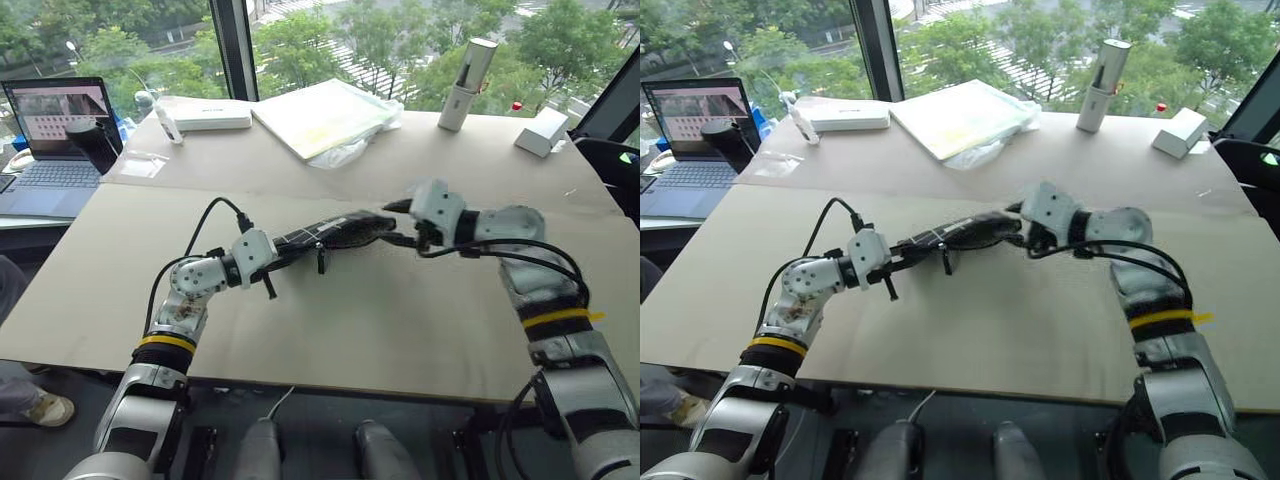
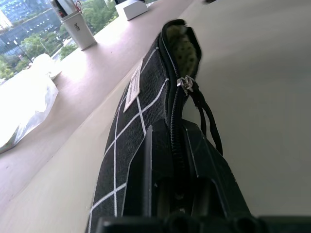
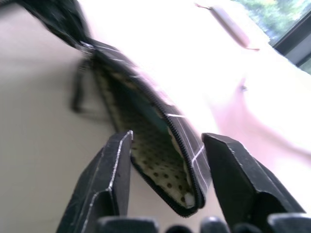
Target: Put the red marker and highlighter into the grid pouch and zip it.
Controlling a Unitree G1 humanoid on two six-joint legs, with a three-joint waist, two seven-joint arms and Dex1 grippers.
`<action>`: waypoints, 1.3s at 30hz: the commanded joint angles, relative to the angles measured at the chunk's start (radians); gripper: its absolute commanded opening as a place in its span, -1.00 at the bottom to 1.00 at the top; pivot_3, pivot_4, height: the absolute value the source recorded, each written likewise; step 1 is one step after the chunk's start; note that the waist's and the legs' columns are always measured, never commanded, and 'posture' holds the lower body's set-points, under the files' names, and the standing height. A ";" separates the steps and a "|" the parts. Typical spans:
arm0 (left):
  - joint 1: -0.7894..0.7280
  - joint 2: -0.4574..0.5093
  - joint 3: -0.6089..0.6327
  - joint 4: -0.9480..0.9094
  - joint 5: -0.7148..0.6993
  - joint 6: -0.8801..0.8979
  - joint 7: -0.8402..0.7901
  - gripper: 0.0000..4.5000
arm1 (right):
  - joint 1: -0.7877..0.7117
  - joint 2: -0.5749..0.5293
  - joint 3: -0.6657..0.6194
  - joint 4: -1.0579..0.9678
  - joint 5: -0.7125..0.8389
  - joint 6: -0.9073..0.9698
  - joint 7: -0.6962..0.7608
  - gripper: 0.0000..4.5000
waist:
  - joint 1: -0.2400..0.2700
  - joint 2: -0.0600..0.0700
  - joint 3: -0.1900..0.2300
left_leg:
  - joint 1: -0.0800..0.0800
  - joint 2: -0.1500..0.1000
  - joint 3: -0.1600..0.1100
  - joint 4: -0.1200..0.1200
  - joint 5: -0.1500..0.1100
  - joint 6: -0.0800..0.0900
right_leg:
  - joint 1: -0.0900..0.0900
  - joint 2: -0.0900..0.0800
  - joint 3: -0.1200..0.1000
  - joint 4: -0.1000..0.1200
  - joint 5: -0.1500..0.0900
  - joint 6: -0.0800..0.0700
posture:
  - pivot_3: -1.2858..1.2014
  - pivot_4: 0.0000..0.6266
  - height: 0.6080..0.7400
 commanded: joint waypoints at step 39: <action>-0.037 -0.020 0.005 0.018 -0.007 -0.030 0.011 -1.00 | -0.083 0.367 0.097 -0.012 -0.094 0.330 -0.359 -0.98 | -0.013 0.000 0.000 | -0.001 -0.001 -0.005 -0.001 0.003 -0.004 | -0.003 0.003 0.000 0.002 0.001 -0.001 | 0.03 -0.52 0.94</action>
